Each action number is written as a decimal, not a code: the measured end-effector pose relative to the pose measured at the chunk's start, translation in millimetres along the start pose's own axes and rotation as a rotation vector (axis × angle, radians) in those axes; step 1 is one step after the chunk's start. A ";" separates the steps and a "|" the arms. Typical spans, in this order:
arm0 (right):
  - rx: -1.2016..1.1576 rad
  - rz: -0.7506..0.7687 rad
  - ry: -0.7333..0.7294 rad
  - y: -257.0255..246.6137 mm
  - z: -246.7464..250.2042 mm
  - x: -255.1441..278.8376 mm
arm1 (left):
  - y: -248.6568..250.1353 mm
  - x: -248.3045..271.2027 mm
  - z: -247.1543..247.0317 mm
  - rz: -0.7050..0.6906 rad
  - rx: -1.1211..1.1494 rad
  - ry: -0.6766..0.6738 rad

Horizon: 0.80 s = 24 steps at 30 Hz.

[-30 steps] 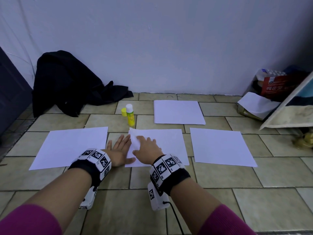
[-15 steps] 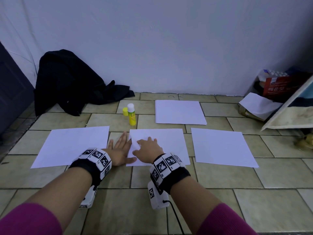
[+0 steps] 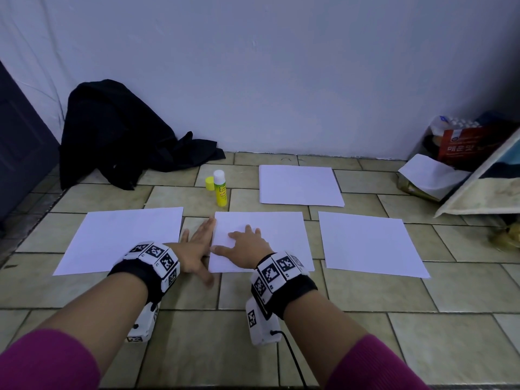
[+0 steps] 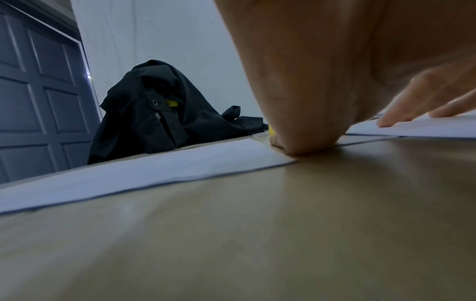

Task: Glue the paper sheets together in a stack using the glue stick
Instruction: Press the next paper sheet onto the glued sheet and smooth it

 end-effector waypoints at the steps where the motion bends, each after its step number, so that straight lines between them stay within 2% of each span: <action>1: 0.012 0.004 -0.002 0.5 -0.2 -1.0 | 1.7 1.5 0.2 0.004 -0.009 -0.005; 8: 0.079 0.027 0.016 1.9 -2.5 -5.1 | -4.6 -1.9 -1.1 0.000 -0.002 -0.037; 15: 0.073 0.031 0.030 1.8 -4.5 -5.4 | -5.9 -14.3 -1.0 0.105 0.230 0.077; 24: 0.132 0.027 0.085 1.1 -5.1 -5.1 | -5.5 -17.8 -1.9 0.075 0.142 0.113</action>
Point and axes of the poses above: each hand's wrist, its own x-axis away from the middle knuckle, its own z-axis out of the back of the hand, y = z × x, the point moved 6 cm from there along -x, towards the middle knuckle, and after that the axes turned 12 degrees about y, right-handed, at the moved point
